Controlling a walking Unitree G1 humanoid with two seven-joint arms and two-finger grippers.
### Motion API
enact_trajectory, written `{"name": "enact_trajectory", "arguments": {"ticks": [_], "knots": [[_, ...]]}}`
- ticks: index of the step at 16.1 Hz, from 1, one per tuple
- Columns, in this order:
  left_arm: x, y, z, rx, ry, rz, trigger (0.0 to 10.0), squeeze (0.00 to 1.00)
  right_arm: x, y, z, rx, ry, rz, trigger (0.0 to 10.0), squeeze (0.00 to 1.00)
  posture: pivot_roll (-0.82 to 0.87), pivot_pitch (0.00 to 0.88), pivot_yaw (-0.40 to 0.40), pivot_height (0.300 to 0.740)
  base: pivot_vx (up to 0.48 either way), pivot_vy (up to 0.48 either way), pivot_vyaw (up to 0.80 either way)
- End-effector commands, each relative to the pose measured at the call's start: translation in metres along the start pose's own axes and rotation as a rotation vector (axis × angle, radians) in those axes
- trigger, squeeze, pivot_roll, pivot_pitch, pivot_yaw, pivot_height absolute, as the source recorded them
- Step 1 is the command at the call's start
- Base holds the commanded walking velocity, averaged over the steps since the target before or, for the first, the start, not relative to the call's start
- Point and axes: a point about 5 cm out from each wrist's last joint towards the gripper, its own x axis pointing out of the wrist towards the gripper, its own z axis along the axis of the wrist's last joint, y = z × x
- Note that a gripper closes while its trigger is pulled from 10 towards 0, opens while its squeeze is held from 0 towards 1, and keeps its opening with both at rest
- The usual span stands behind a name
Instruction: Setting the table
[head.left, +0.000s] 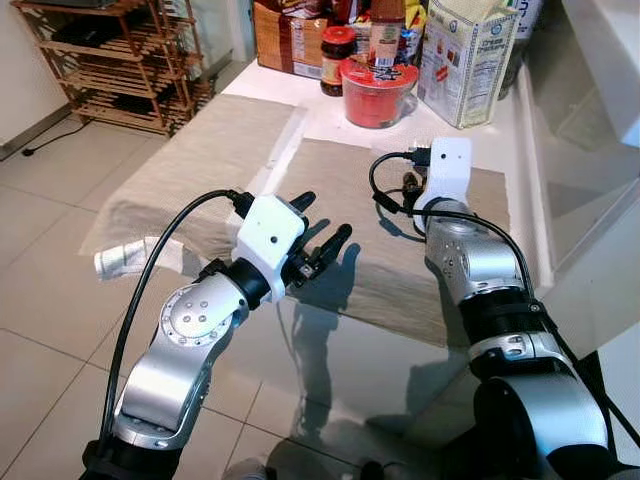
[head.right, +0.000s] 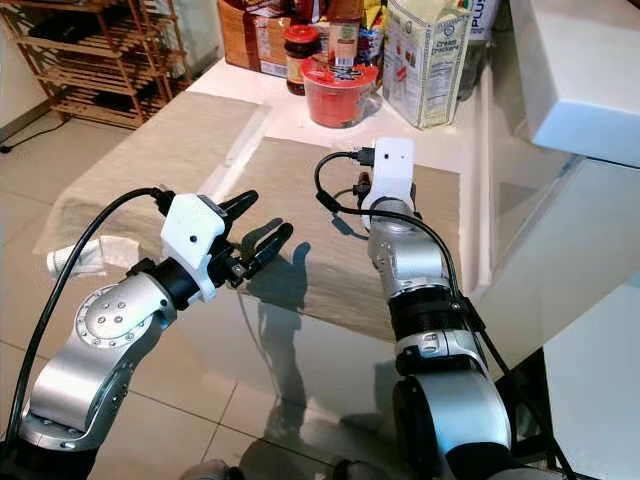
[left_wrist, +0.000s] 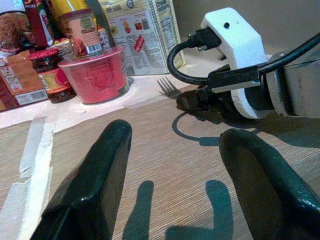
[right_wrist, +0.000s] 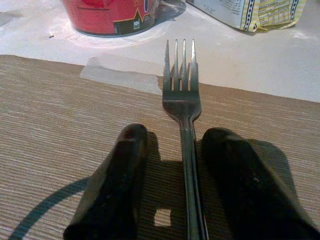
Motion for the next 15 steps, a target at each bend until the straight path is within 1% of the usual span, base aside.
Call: {"name": "enact_trajectory", "arguments": {"ticks": [1,4,5,6,7,8,9,10,11,12,13,14,15], "knots": [[0.001,-0.001,0.006,0.006,-0.017,-0.012,10.0,0.00,-0.001,-0.005,-0.041,0.001,0.156,-0.016,0.0,0.00,0.10,0.096,0.034,0.740,0.000,0.000,0.00],[0.001,-0.001,0.006,0.003,-0.013,-0.012,10.0,0.00,-0.001,-0.001,-0.039,0.001,0.136,-0.008,0.0,0.00,0.10,0.099,0.036,0.740,0.000,0.000,0.00],[0.001,-0.001,0.006,0.002,-0.012,-0.012,10.0,0.00,-0.002,0.001,-0.029,-0.011,0.048,-0.006,0.0,0.00,0.10,0.104,0.039,0.740,0.000,0.000,0.00],[0.000,-0.001,0.006,0.002,-0.012,-0.012,10.0,0.00,-0.002,0.001,-0.025,-0.017,0.013,-0.007,0.0,0.00,0.10,0.104,0.039,0.740,0.000,0.000,0.00],[0.000,-0.001,0.006,0.001,-0.011,-0.012,10.0,0.00,-0.005,0.002,-0.010,-0.047,-0.098,-0.014,0.0,0.00,0.10,0.107,0.041,0.740,0.000,0.000,0.00],[0.000,-0.001,0.006,0.000,-0.010,-0.011,10.0,0.00,-0.011,0.005,0.011,-0.100,-0.255,-0.022,0.0,0.00,0.10,0.108,0.042,0.740,0.000,0.000,0.00],[0.001,-0.001,0.006,-0.001,-0.009,-0.011,10.0,0.00,-0.017,0.008,0.025,-0.129,-0.351,-0.024,0.0,0.00,0.10,0.109,0.043,0.740,0.000,0.000,0.00],[0.001,-0.001,0.006,-0.001,-0.009,-0.011,10.0,0.00,-0.019,0.009,0.029,-0.132,-0.375,-0.024,0.0,0.00,0.10,0.109,0.043,0.740,0.000,0.000,0.00],[0.001,-0.002,0.006,-0.002,-0.009,-0.012,10.0,0.00,-0.023,0.011,0.038,-0.147,-0.437,-0.022,0.0,0.00,0.10,0.110,0.043,0.740,0.000,0.000,0.00],[0.001,-0.002,0.006,-0.003,-0.009,-0.013,10.0,0.00,-0.025,0.013,0.042,-0.159,-0.465,-0.019,0.0,0.00,0.10,0.110,0.043,0.740,0.000,0.000,0.00],[0.002,-0.002,0.006,-0.003,-0.009,-0.012,10.0,0.00,-0.029,0.015,0.048,-0.177,-0.517,-0.018,0.0,0.00,0.10,0.109,0.042,0.740,0.000,0.000,0.00],[0.002,-0.001,0.006,-0.003,-0.009,-0.009,10.0,0.00,-0.030,0.017,0.050,-0.192,-0.536,-0.017,0.0,0.00,0.10,0.106,0.041,0.740,0.000,0.000,0.00],[0.002,-0.001,0.006,-0.003,-0.009,-0.008,10.0,0.00,-0.030,0.018,0.049,-0.206,-0.532,-0.022,0.0,0.00,0.10,0.106,0.041,0.740,0.000,0.000,0.00]]}}
